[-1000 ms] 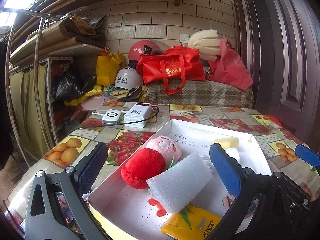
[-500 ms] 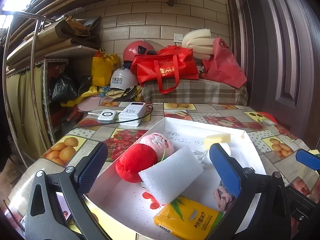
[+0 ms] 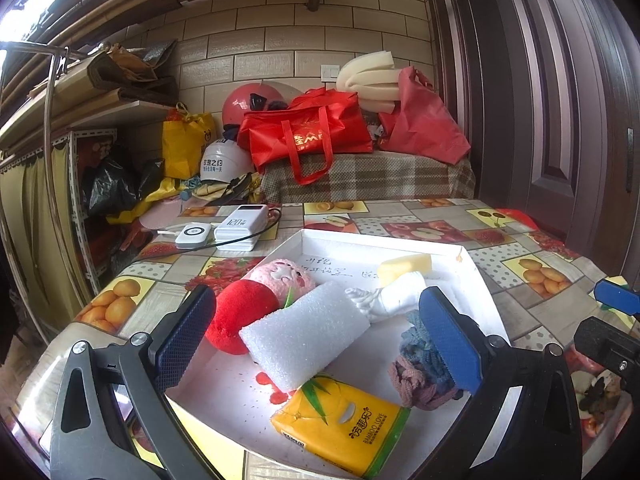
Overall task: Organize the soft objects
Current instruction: 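Reach the left tool to the braided rope toy while the right tool reaches the yellow-green sponge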
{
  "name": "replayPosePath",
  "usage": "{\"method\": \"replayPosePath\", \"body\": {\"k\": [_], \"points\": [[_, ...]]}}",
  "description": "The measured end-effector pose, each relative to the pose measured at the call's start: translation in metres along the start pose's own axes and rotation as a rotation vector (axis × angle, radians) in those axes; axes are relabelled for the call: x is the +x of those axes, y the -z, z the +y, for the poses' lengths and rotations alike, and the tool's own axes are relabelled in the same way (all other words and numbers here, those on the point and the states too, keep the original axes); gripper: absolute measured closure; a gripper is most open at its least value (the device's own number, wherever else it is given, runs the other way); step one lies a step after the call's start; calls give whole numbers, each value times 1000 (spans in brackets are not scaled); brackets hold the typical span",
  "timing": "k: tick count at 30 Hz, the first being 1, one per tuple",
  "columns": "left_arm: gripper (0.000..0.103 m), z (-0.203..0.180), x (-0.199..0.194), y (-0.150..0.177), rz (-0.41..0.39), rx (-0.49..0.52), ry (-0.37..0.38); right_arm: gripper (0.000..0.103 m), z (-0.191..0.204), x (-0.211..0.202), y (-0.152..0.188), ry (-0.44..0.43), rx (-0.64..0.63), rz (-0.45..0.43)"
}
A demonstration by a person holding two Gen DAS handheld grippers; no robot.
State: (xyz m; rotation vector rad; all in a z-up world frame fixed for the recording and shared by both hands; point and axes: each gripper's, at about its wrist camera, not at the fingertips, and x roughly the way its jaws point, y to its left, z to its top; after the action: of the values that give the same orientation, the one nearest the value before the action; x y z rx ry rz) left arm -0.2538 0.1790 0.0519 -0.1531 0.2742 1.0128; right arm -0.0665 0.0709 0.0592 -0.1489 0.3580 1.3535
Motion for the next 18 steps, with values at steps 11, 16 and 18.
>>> {"method": "replayPosePath", "body": {"k": [11,16,18], "points": [[0,-19,-4,1,24,29,99,0,-90,-37,1,213,117,3],[0,-53,-11,4,54,106,238,0,-147,-63,4,359,207,3],[1,-74,-17,7,67,156,321,0,-166,-73,6,406,235,8]]}}
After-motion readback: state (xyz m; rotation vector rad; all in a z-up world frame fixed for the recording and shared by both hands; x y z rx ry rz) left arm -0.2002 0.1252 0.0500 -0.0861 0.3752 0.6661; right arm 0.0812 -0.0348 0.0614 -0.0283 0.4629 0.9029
